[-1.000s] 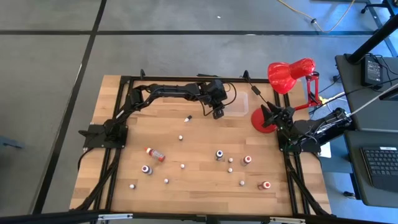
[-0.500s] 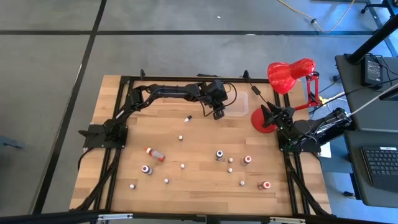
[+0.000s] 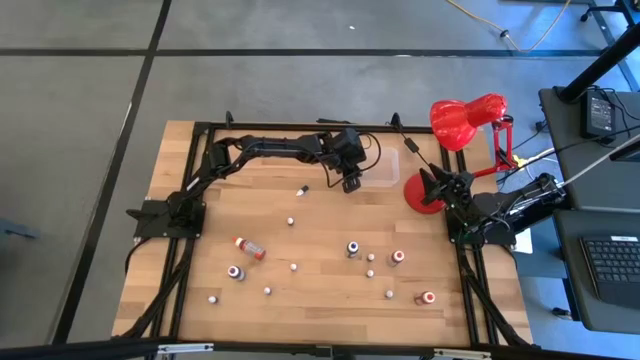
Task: Pick & Place food coloring
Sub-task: Put the small purple food coloring bottle in the transparent bin, then put the small dark green food coloring bottle in the transparent bin, then put the top small blue food coloring bottle in the transparent bin
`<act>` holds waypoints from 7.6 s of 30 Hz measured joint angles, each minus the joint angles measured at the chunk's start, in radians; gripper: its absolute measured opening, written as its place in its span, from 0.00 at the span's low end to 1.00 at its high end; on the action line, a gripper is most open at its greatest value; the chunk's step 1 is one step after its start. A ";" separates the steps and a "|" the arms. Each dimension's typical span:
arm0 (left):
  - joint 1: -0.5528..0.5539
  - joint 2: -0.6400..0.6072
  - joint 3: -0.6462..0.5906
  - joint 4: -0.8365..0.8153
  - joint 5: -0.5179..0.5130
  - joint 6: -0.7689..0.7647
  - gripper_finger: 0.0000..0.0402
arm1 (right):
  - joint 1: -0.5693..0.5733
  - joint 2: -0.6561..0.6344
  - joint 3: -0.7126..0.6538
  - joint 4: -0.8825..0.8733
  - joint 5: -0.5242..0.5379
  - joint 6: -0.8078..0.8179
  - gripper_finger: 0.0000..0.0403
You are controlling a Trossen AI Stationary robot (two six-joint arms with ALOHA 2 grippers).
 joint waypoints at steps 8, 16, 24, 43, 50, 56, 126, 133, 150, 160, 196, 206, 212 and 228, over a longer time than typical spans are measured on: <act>-0.004 0.000 0.000 -0.009 0.000 0.000 0.30 | 0.000 0.000 0.000 0.000 0.000 0.000 0.56; -0.006 -0.044 -0.002 -0.023 0.001 0.000 0.40 | 0.000 0.000 0.000 0.000 0.000 0.000 0.56; -0.027 -0.227 0.000 -0.054 0.000 0.066 0.40 | 0.000 0.000 0.000 -0.008 0.000 0.000 0.56; -0.015 -0.554 0.000 -0.605 -0.333 0.095 0.40 | 0.000 0.000 0.000 -0.018 0.003 -0.002 0.56; 0.096 -0.494 -0.062 -0.578 -0.358 -0.127 0.40 | 0.000 0.000 0.000 -0.017 0.002 0.000 0.56; 0.171 -0.372 -0.114 -0.505 -0.359 -0.208 0.41 | 0.000 0.000 0.000 -0.015 0.001 0.005 0.56; 0.269 -0.052 -0.122 -0.404 -0.198 -0.185 0.18 | 0.000 0.000 0.000 -0.015 0.036 0.052 0.56; 0.260 -0.159 -0.124 -0.412 -0.177 -0.146 0.17 | 0.000 0.000 0.000 -0.015 0.036 0.052 0.56; -0.021 -0.171 0.088 -0.263 -0.125 -0.012 0.17 | 0.000 0.000 0.000 -0.015 0.051 0.027 0.56; -0.020 -0.045 0.146 -0.290 -0.059 -0.063 0.17 | 0.000 0.000 0.000 -0.014 0.048 0.031 0.56; -0.020 0.044 0.146 -0.299 -0.070 -0.063 0.32 | 0.000 0.000 0.000 -0.015 0.045 0.026 0.56; 0.001 -0.078 0.145 -0.491 -0.106 -0.017 0.40 | 0.000 0.000 0.000 -0.016 0.045 0.026 0.56; 0.023 -0.193 0.146 -0.678 -0.220 0.000 0.40 | 0.000 0.000 0.000 -0.016 0.045 0.026 0.56; 0.031 -0.240 -0.140 -0.687 -0.207 -0.245 0.41 | 0.000 0.000 0.000 -0.017 0.045 0.025 0.56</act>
